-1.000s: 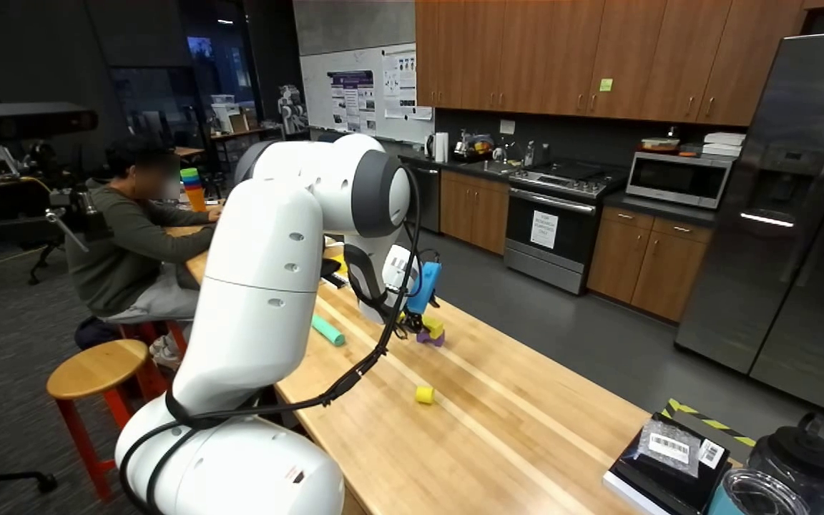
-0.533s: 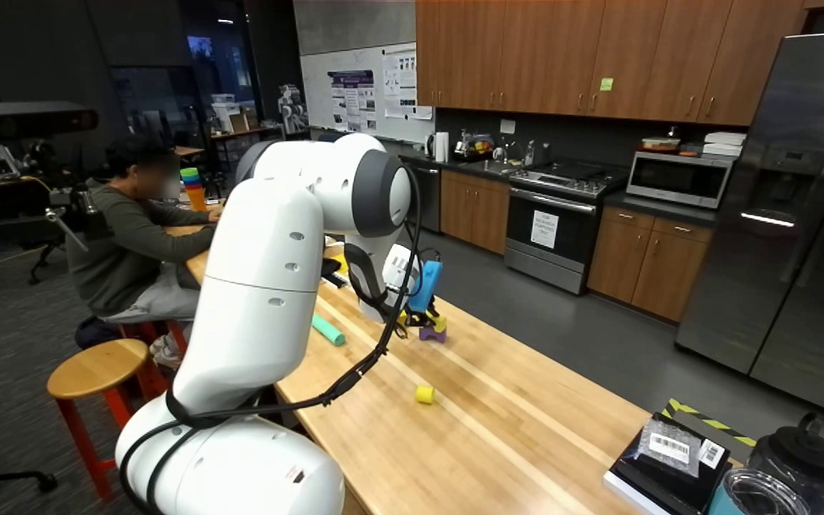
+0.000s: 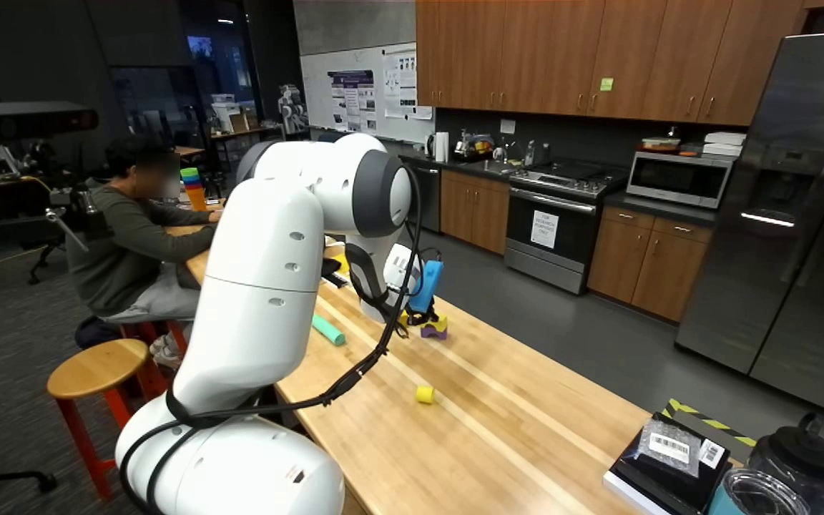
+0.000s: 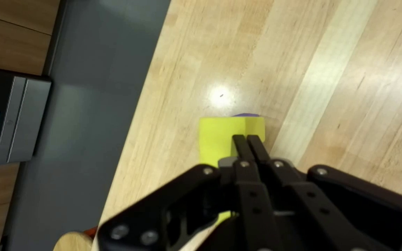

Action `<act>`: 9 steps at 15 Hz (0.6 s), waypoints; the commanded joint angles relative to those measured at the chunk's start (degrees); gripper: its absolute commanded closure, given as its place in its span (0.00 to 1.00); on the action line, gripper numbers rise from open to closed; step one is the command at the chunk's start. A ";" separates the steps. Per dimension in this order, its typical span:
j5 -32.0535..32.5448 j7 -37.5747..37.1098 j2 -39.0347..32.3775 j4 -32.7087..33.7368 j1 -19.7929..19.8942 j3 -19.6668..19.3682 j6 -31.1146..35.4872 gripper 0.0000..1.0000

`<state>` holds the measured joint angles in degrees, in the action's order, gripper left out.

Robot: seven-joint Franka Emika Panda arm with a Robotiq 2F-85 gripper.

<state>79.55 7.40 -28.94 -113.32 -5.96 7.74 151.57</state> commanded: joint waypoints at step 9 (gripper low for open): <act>-5.15 9.28 0.17 0.83 0.23 -0.04 0.34 0.17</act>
<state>76.54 12.66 -28.94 -113.07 -5.94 7.72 151.89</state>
